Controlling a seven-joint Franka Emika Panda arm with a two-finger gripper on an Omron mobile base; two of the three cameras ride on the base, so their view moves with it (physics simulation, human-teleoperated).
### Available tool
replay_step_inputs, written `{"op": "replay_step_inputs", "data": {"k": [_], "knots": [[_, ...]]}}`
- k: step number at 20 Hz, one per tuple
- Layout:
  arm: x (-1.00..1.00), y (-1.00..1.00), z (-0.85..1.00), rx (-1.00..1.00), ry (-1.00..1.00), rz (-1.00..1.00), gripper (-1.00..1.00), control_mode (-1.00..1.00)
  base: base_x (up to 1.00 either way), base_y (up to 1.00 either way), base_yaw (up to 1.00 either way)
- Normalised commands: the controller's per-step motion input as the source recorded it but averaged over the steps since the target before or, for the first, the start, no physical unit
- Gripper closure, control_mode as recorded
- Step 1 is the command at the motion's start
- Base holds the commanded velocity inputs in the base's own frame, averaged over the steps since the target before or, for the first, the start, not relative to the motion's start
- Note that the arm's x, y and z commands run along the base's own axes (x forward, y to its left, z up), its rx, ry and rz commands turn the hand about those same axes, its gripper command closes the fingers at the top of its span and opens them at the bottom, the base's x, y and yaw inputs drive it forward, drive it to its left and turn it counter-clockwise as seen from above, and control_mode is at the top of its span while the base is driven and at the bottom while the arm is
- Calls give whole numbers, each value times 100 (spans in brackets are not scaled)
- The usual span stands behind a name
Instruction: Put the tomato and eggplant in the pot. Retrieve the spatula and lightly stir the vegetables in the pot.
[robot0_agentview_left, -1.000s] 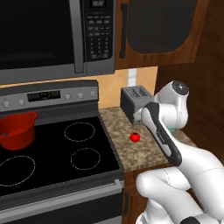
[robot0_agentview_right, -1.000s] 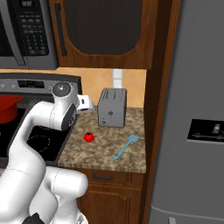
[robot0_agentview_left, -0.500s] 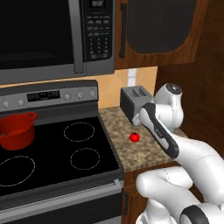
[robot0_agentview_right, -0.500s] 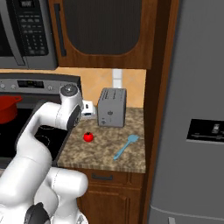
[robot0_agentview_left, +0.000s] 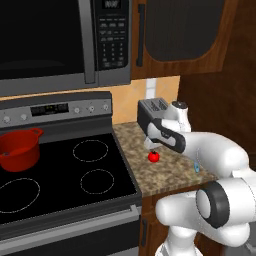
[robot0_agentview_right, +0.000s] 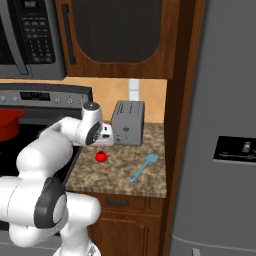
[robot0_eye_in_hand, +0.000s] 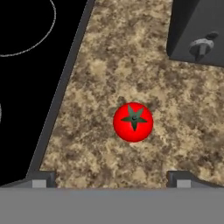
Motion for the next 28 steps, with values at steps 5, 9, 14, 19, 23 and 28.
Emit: {"op": "replay_step_inputs", "data": {"k": [5, 9, 14, 19, 23, 28], "knots": [[35, 1, -45, 0, 12, -1, -100, -100, 0, 0, 0], [29, 0, -21, -2, 7, -3, -100, -100, 0, 0, 0], [11, -2, -16, 0, 6, -1, -100, -100, 0, 0, 0], [3, -7, -20, 0, 2, 0, -100, -100, 0, 0, 0], [0, -3, -25, 0, 0, 0, -100, -100, 0, 0, 0], [0, 0, -25, 0, 0, 0, -100, -100, 0, 0, 0]]}}
